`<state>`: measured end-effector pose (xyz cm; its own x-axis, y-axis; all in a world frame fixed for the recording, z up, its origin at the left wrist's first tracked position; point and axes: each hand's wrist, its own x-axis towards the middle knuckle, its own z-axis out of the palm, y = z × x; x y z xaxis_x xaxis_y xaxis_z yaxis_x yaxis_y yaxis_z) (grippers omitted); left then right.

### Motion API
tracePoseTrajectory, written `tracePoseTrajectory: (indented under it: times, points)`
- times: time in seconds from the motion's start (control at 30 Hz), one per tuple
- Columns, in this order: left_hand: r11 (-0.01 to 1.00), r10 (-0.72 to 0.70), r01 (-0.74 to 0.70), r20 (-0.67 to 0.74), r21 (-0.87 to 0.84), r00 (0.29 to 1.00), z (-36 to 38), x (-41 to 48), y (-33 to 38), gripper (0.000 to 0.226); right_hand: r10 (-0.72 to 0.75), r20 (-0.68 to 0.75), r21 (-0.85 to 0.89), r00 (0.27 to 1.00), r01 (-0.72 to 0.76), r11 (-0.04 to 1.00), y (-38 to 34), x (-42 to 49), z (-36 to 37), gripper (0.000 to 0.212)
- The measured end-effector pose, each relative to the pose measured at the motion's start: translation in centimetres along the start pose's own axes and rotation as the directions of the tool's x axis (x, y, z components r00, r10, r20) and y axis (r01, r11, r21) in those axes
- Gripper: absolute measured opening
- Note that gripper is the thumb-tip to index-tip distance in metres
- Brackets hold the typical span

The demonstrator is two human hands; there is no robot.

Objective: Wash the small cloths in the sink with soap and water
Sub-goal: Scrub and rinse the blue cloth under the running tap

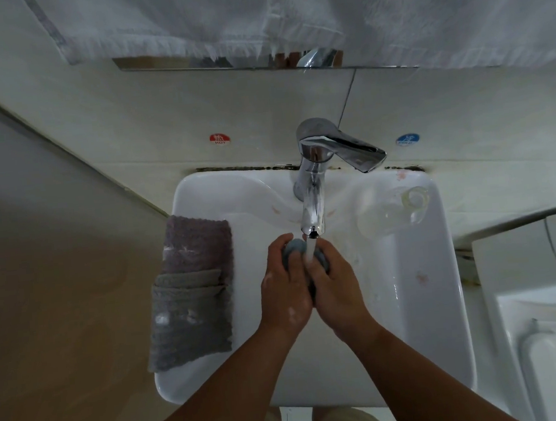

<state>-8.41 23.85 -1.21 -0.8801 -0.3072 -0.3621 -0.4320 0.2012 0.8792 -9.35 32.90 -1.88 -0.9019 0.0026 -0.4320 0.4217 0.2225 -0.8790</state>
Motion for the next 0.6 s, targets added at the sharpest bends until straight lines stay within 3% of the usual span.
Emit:
tracePoseTrajectory:
  times: [0.1,0.17,0.2,0.27,0.37,0.43,0.47,0.53,0.6]
  points:
    - [0.996,0.03,-0.031,0.012,0.079,0.999,-0.2,-0.1,0.9,0.03,-0.08,-0.064,-0.142,0.995,0.07,0.987,-0.3,-0.1,0.2,0.025]
    - [0.976,0.134,-0.135,0.019,0.173,0.991,-0.3,0.0,0.6,0.045,-0.142,-0.112,-0.235,0.984,0.113,0.966,-0.8,-0.2,0.2,0.016]
    - [0.949,0.193,-0.194,0.026,0.247,0.981,-0.2,0.2,0.2,0.041,-0.167,-0.124,-0.269,0.978,0.129,0.955,-1.0,-0.1,0.2,0.015]
    - [0.869,0.256,-0.246,0.035,0.429,0.966,0.0,0.6,-0.7,0.02,-0.165,-0.129,-0.302,0.978,0.12,0.946,-1.1,0.2,0.1,0.019]
    - [0.7,0.402,-0.381,0.108,0.604,0.909,0.2,1.5,-1.9,0.022,-0.162,-0.13,-0.34,0.978,0.11,0.934,-0.8,0.8,0.3,0.03]
    - [0.715,0.378,-0.372,0.119,0.593,0.918,0.2,1.2,-1.2,0.02,-0.174,-0.132,-0.362,0.976,0.116,0.925,-0.9,0.9,0.3,0.038]
    - [0.787,0.334,-0.317,0.066,0.53,0.94,0.2,1.1,-0.8,0.017,-0.141,-0.136,-0.327,0.981,0.09,0.941,-1.2,0.9,0.2,0.043]
    - [0.971,0.115,-0.105,-0.036,0.215,0.993,0.3,0.2,0.2,0.033,-0.017,-0.136,-0.228,0.991,-0.014,0.974,-2.0,1.1,-0.1,0.049]
    - [0.997,0.036,-0.033,-0.038,0.075,0.999,0.6,-0.5,0.5,0.026,0.043,-0.147,-0.177,0.988,-0.069,0.982,-2.4,1.2,-0.2,0.045]
